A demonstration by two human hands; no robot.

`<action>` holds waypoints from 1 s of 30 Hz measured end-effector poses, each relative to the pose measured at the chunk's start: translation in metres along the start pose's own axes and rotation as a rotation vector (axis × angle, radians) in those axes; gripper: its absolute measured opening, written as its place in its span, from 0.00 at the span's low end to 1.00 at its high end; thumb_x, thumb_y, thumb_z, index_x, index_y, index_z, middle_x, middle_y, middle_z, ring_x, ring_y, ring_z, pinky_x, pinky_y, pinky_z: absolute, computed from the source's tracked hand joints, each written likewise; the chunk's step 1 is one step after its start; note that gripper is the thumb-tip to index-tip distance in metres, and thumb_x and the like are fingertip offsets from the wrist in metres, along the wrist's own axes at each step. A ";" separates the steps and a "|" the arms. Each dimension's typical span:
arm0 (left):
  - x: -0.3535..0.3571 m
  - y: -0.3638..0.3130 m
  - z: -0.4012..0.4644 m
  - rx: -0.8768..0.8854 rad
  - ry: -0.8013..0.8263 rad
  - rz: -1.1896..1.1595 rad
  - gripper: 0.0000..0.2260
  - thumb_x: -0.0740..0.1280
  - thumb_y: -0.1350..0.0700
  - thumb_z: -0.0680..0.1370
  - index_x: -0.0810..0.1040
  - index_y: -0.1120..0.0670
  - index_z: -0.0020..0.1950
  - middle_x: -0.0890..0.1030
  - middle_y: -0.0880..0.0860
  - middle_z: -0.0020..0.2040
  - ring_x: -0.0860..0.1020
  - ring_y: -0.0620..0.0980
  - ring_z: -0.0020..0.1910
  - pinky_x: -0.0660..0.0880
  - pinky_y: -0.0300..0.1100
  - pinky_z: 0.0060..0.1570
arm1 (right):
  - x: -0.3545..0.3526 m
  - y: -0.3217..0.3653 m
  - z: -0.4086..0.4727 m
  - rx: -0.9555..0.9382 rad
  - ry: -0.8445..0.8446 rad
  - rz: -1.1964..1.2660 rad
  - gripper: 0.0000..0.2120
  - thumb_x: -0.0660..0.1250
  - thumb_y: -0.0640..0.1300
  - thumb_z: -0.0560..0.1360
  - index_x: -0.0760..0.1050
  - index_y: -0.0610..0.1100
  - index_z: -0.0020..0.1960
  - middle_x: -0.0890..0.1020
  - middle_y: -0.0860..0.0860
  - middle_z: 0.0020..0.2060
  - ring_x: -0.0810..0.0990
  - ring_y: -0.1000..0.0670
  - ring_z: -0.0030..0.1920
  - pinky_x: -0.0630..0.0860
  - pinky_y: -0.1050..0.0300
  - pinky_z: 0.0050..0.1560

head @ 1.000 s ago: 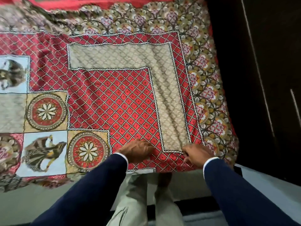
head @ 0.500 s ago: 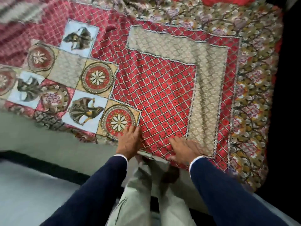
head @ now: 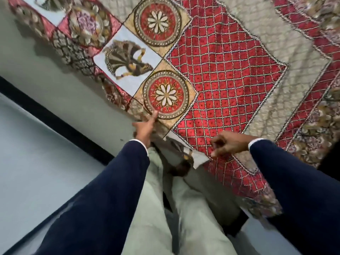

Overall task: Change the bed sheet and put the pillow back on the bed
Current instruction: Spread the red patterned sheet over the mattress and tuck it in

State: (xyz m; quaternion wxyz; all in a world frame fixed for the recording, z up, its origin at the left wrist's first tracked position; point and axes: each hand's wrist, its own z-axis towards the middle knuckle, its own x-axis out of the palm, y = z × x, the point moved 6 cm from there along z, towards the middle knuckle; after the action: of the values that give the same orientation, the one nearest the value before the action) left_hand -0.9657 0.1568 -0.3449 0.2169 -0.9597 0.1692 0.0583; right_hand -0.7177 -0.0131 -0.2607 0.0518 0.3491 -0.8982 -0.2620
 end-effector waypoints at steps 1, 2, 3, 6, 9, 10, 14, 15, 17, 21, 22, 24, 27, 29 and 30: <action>0.007 0.018 -0.002 -0.060 0.114 -0.008 0.65 0.78 0.27 0.54 0.56 0.59 0.79 0.70 0.58 0.74 0.74 0.56 0.67 0.81 0.55 0.55 | 0.004 -0.001 0.003 0.038 -0.021 -0.045 0.10 0.72 0.48 0.77 0.78 0.41 0.43 0.79 0.52 0.35 0.76 0.55 0.34 0.72 0.63 0.36; 0.013 0.028 -0.007 -0.071 0.194 -0.008 0.59 0.79 0.28 0.56 0.64 0.58 0.77 0.75 0.56 0.71 0.78 0.53 0.62 0.82 0.50 0.48 | 0.010 0.000 0.007 0.067 -0.057 -0.108 0.06 0.71 0.46 0.77 0.79 0.44 0.45 0.81 0.54 0.37 0.77 0.56 0.36 0.74 0.62 0.38; 0.013 0.034 -0.007 -0.031 0.202 0.014 0.46 0.80 0.33 0.61 0.72 0.57 0.70 0.80 0.54 0.66 0.81 0.50 0.58 0.82 0.47 0.46 | 0.017 0.001 0.012 0.091 -0.098 -0.173 0.03 0.71 0.44 0.78 0.80 0.46 0.46 0.81 0.55 0.39 0.79 0.56 0.39 0.77 0.61 0.41; -0.004 0.043 -0.002 0.152 0.052 0.089 0.18 0.79 0.44 0.69 0.80 0.54 0.50 0.85 0.54 0.49 0.83 0.52 0.46 0.80 0.50 0.49 | 0.025 0.002 0.022 0.174 -0.201 -0.282 0.04 0.70 0.42 0.76 0.81 0.49 0.45 0.82 0.56 0.41 0.81 0.53 0.44 0.81 0.53 0.51; -0.029 0.053 0.018 0.165 -0.007 0.171 0.29 0.77 0.35 0.60 0.82 0.55 0.49 0.85 0.58 0.46 0.83 0.55 0.43 0.81 0.57 0.45 | 0.023 0.003 0.026 0.220 -0.203 -0.277 0.04 0.70 0.42 0.75 0.81 0.50 0.43 0.84 0.55 0.40 0.82 0.52 0.43 0.82 0.50 0.52; -0.032 0.050 0.018 0.171 -0.009 0.201 0.28 0.78 0.36 0.61 0.82 0.55 0.50 0.86 0.57 0.45 0.83 0.55 0.43 0.81 0.56 0.46 | 0.022 0.006 0.026 0.210 -0.197 -0.251 0.03 0.69 0.42 0.76 0.81 0.49 0.45 0.84 0.54 0.41 0.82 0.52 0.44 0.82 0.50 0.52; -0.047 0.026 0.003 0.071 0.018 0.142 0.17 0.78 0.50 0.64 0.82 0.59 0.46 0.83 0.55 0.40 0.81 0.56 0.41 0.76 0.46 0.38 | 0.001 0.051 0.034 0.061 -0.247 -0.138 0.03 0.66 0.44 0.80 0.78 0.47 0.53 0.83 0.52 0.48 0.81 0.52 0.48 0.79 0.53 0.55; -0.051 0.024 0.002 0.043 0.023 0.117 0.15 0.76 0.52 0.64 0.82 0.60 0.45 0.82 0.56 0.38 0.80 0.56 0.39 0.74 0.44 0.37 | -0.008 0.063 0.039 0.032 -0.294 -0.114 0.03 0.66 0.44 0.80 0.78 0.47 0.54 0.82 0.52 0.49 0.81 0.52 0.50 0.79 0.53 0.56; -0.063 0.015 -0.003 -0.009 0.035 0.002 0.10 0.74 0.58 0.67 0.78 0.59 0.45 0.77 0.56 0.36 0.77 0.55 0.34 0.75 0.45 0.36 | -0.026 0.095 0.056 -0.025 -0.385 -0.093 0.04 0.67 0.43 0.80 0.75 0.49 0.55 0.80 0.53 0.51 0.79 0.53 0.51 0.79 0.52 0.58; -0.075 -0.028 0.005 0.065 0.200 -0.533 0.07 0.67 0.64 0.77 0.74 0.53 0.43 0.79 0.49 0.34 0.78 0.47 0.31 0.76 0.40 0.32 | -0.052 0.162 0.104 -0.122 -0.483 -0.167 0.13 0.68 0.45 0.78 0.71 0.48 0.61 0.75 0.51 0.56 0.76 0.50 0.56 0.76 0.47 0.64; -0.079 -0.042 0.012 0.087 0.239 -0.627 0.04 0.69 0.62 0.77 0.75 0.54 0.48 0.81 0.48 0.38 0.80 0.47 0.35 0.79 0.42 0.39 | -0.059 0.179 0.116 -0.133 -0.506 -0.206 0.16 0.68 0.47 0.77 0.70 0.49 0.63 0.74 0.50 0.57 0.75 0.49 0.57 0.75 0.45 0.64; -0.091 -0.072 0.037 0.098 0.231 -0.703 0.20 0.75 0.54 0.74 0.76 0.56 0.64 0.81 0.50 0.51 0.81 0.51 0.49 0.78 0.48 0.51 | -0.075 0.210 0.141 -0.139 -0.546 -0.252 0.19 0.67 0.48 0.76 0.68 0.49 0.65 0.72 0.49 0.59 0.73 0.48 0.59 0.73 0.44 0.64; -0.113 -0.109 0.089 0.052 0.180 -0.769 0.34 0.78 0.49 0.72 0.72 0.60 0.73 0.78 0.61 0.67 0.78 0.59 0.64 0.77 0.60 0.61 | -0.095 0.253 0.176 -0.208 -0.601 -0.280 0.19 0.69 0.50 0.76 0.68 0.49 0.64 0.72 0.49 0.59 0.73 0.47 0.58 0.73 0.46 0.63; -0.135 -0.129 0.120 0.000 0.225 -0.751 0.38 0.81 0.50 0.69 0.70 0.60 0.74 0.77 0.64 0.67 0.78 0.64 0.64 0.75 0.66 0.61 | -0.106 0.282 0.201 -0.227 -0.626 -0.340 0.18 0.69 0.55 0.76 0.68 0.49 0.60 0.73 0.50 0.55 0.73 0.47 0.54 0.74 0.46 0.57; -0.148 -0.138 0.128 -0.014 0.228 -0.732 0.36 0.81 0.52 0.69 0.71 0.61 0.72 0.79 0.64 0.65 0.80 0.64 0.62 0.76 0.67 0.60 | -0.110 0.295 0.208 -0.222 -0.628 -0.367 0.18 0.69 0.57 0.76 0.68 0.48 0.58 0.73 0.50 0.53 0.73 0.47 0.52 0.74 0.47 0.55</action>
State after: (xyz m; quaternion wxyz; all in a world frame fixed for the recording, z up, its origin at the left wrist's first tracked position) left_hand -1.0605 0.3739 -0.3783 0.1965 -0.9584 -0.1620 -0.1291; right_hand -0.8695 0.3318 -0.2801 -0.2363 0.3992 -0.7591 -0.4568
